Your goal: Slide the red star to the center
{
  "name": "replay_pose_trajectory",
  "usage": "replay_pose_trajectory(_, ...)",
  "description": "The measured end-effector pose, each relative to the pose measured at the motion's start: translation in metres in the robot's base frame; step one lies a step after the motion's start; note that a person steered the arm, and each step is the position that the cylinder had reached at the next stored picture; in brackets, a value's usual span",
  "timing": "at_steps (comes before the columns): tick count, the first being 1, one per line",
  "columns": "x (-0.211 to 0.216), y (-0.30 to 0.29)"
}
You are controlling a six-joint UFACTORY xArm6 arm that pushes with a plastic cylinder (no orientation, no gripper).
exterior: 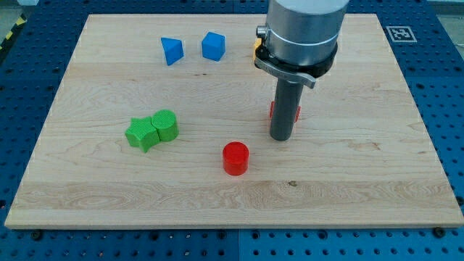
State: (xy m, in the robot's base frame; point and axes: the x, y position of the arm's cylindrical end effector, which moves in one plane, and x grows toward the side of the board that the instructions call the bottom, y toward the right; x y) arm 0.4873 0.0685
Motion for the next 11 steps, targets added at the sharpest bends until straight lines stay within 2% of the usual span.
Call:
replay_pose_trajectory(1, -0.010, 0.003)
replay_pose_trajectory(3, 0.016, 0.055)
replay_pose_trajectory(4, 0.008, 0.060)
replay_pose_trajectory(6, -0.016, 0.054)
replay_pose_trajectory(9, -0.067, 0.001)
replay_pose_trajectory(10, -0.020, 0.024)
replay_pose_trajectory(11, 0.001, 0.016)
